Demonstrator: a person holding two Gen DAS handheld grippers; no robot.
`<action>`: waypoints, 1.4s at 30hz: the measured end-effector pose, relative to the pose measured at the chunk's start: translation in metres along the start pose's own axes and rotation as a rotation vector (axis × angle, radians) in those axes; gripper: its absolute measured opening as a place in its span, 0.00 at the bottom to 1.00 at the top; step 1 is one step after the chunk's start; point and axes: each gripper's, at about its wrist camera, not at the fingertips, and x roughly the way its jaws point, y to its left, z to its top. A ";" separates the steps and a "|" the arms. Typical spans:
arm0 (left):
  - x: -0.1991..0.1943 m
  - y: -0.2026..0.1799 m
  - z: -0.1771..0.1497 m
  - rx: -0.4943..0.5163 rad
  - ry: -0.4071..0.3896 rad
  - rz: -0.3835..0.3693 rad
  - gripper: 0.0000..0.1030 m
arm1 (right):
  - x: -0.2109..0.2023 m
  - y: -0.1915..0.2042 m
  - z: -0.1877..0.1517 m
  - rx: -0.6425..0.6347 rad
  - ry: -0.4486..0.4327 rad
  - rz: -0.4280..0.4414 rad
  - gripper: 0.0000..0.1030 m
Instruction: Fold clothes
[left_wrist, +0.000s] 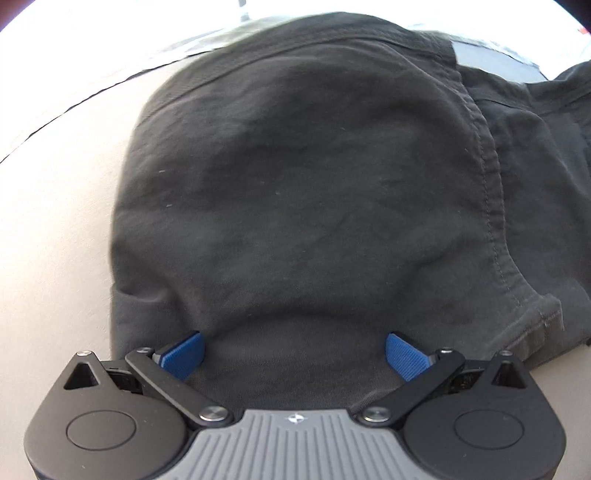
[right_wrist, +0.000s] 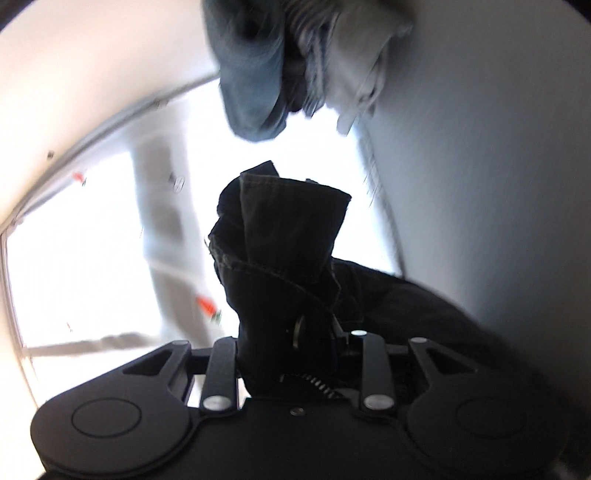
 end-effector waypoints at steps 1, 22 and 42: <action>-0.003 0.001 -0.001 -0.012 -0.008 0.016 1.00 | 0.004 0.004 -0.010 -0.001 0.029 0.009 0.30; -0.025 0.142 -0.068 -0.229 -0.065 0.060 1.00 | 0.103 -0.038 -0.188 -0.073 0.459 -0.279 0.31; -0.056 0.167 -0.088 -0.368 -0.197 0.016 1.00 | 0.152 0.033 -0.274 -0.960 0.625 -0.589 0.77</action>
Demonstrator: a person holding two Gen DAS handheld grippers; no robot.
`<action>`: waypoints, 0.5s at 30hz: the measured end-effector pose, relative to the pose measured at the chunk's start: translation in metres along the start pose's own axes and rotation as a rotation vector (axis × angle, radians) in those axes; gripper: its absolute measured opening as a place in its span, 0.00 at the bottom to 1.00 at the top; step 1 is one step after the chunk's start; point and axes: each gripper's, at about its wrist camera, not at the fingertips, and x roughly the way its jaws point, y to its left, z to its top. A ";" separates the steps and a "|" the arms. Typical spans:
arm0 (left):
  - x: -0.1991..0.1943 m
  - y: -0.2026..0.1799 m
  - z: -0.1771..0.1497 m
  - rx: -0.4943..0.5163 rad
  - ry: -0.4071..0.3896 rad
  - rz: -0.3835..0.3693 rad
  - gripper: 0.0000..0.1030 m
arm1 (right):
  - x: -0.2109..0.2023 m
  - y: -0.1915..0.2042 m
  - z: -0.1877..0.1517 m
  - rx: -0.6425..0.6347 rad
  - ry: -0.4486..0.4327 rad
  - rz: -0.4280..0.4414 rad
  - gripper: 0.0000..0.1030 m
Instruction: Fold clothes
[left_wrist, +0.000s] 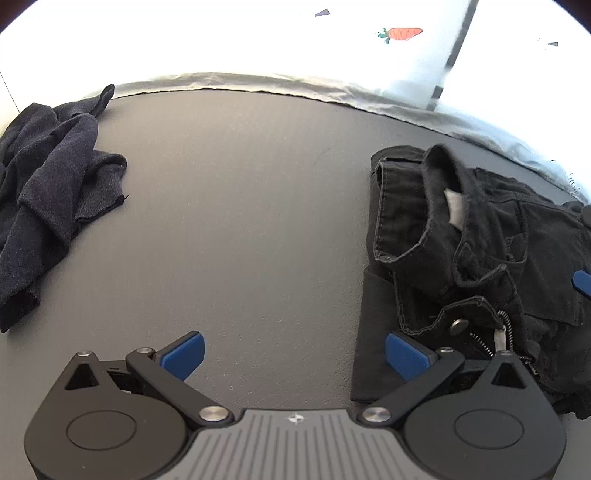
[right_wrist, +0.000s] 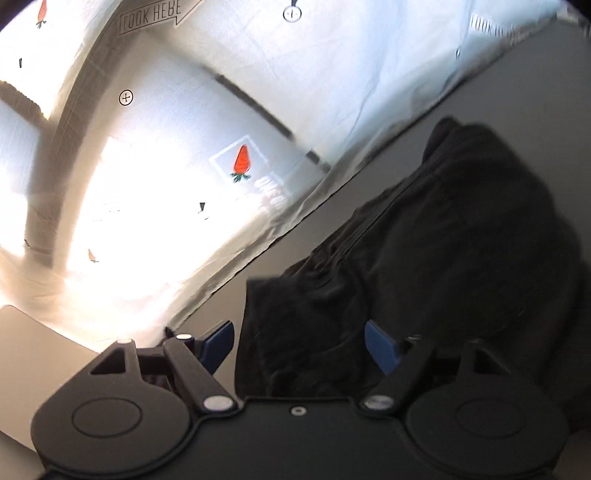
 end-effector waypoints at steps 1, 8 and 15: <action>-0.004 -0.001 0.000 0.000 -0.015 -0.011 1.00 | -0.002 0.004 0.003 -0.063 -0.023 -0.075 0.77; -0.022 -0.022 0.010 0.099 -0.098 -0.067 1.00 | 0.016 0.013 0.004 -0.506 0.000 -0.525 0.90; -0.003 -0.046 0.027 0.183 -0.077 -0.064 1.00 | 0.036 -0.009 -0.018 -0.590 0.202 -0.597 1.00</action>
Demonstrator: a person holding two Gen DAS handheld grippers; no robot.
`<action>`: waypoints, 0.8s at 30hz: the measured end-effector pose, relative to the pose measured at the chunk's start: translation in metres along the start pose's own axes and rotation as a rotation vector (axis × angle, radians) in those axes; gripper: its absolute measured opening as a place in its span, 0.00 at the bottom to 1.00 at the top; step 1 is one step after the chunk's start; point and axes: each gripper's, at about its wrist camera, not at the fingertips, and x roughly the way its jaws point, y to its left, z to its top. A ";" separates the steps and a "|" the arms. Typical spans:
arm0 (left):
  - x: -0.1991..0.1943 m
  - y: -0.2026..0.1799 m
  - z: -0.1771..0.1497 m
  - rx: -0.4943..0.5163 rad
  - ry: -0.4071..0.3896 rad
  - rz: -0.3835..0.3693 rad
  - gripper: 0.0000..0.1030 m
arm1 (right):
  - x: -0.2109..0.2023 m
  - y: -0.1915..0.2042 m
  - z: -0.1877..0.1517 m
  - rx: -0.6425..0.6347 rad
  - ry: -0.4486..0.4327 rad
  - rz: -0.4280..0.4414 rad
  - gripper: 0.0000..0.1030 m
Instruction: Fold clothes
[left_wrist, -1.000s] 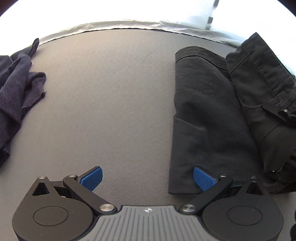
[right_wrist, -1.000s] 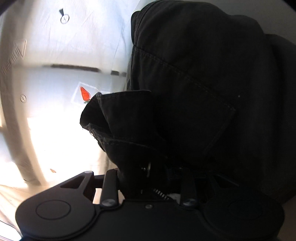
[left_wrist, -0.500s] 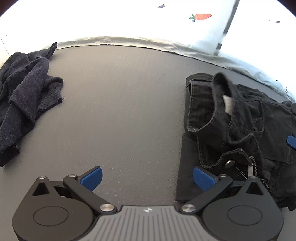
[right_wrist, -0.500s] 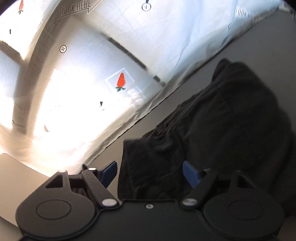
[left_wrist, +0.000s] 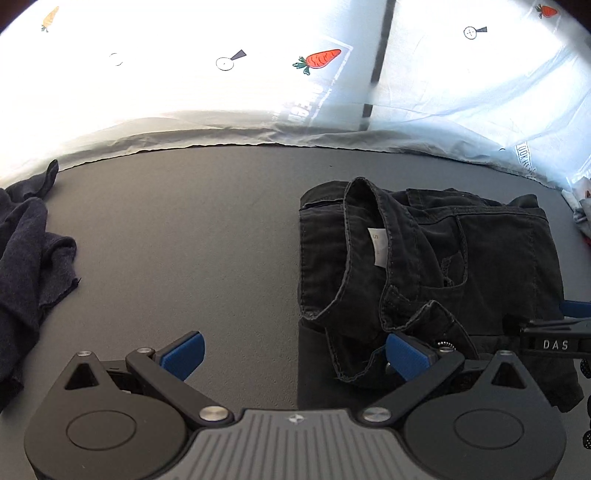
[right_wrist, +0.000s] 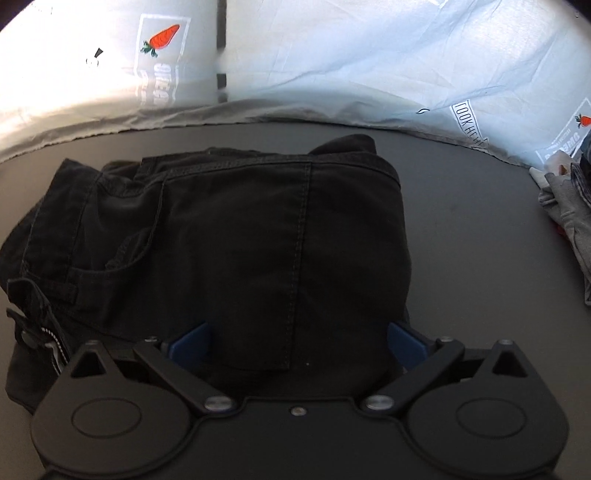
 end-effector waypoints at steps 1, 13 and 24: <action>0.003 -0.002 0.003 0.007 0.003 0.000 1.00 | 0.004 0.002 -0.001 -0.029 0.025 -0.002 1.00; 0.068 0.008 0.024 -0.028 0.099 -0.053 1.00 | 0.038 -0.017 0.018 0.028 0.156 0.097 1.00; 0.101 0.015 0.031 -0.020 0.143 -0.170 1.00 | 0.051 -0.036 0.038 0.029 0.241 0.198 1.00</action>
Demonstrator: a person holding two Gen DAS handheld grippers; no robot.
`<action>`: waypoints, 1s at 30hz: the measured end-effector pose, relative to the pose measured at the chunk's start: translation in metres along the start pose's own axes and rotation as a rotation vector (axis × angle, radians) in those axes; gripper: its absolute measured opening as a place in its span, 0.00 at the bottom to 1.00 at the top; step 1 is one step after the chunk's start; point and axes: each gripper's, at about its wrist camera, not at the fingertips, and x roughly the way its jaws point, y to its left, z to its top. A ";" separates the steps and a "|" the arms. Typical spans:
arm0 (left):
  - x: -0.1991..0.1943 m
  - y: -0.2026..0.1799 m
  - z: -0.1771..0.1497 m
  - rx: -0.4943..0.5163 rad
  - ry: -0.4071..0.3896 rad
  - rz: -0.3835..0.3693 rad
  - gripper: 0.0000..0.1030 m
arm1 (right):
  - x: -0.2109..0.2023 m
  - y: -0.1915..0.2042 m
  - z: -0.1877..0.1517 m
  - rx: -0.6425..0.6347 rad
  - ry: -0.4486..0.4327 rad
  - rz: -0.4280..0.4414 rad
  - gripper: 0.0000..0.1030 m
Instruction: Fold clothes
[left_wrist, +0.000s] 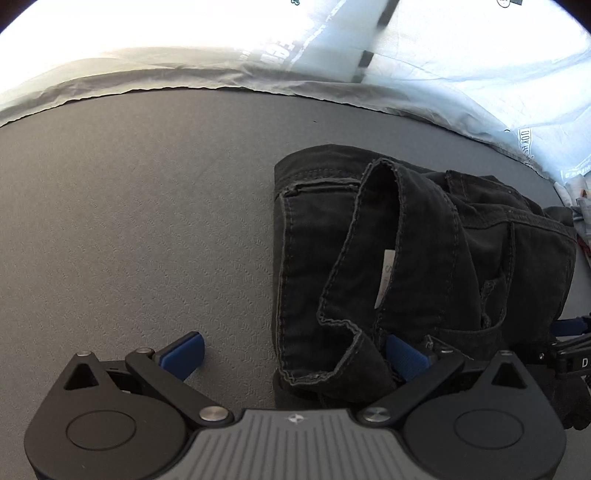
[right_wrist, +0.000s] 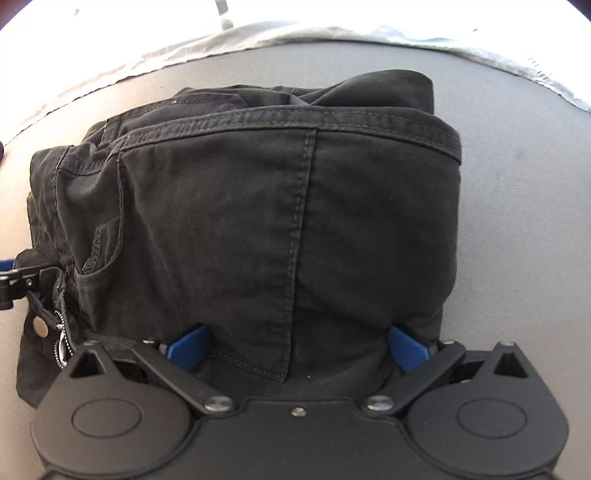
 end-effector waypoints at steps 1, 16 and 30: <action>-0.001 0.000 0.000 0.006 -0.002 -0.004 1.00 | -0.003 -0.001 0.001 -0.001 -0.009 0.006 1.00; -0.013 -0.012 -0.014 -0.057 -0.103 -0.056 0.59 | -0.022 -0.051 0.002 0.130 -0.215 0.143 1.00; -0.074 -0.042 -0.023 -0.124 -0.276 -0.054 0.21 | -0.060 -0.028 -0.005 0.022 -0.384 0.110 0.20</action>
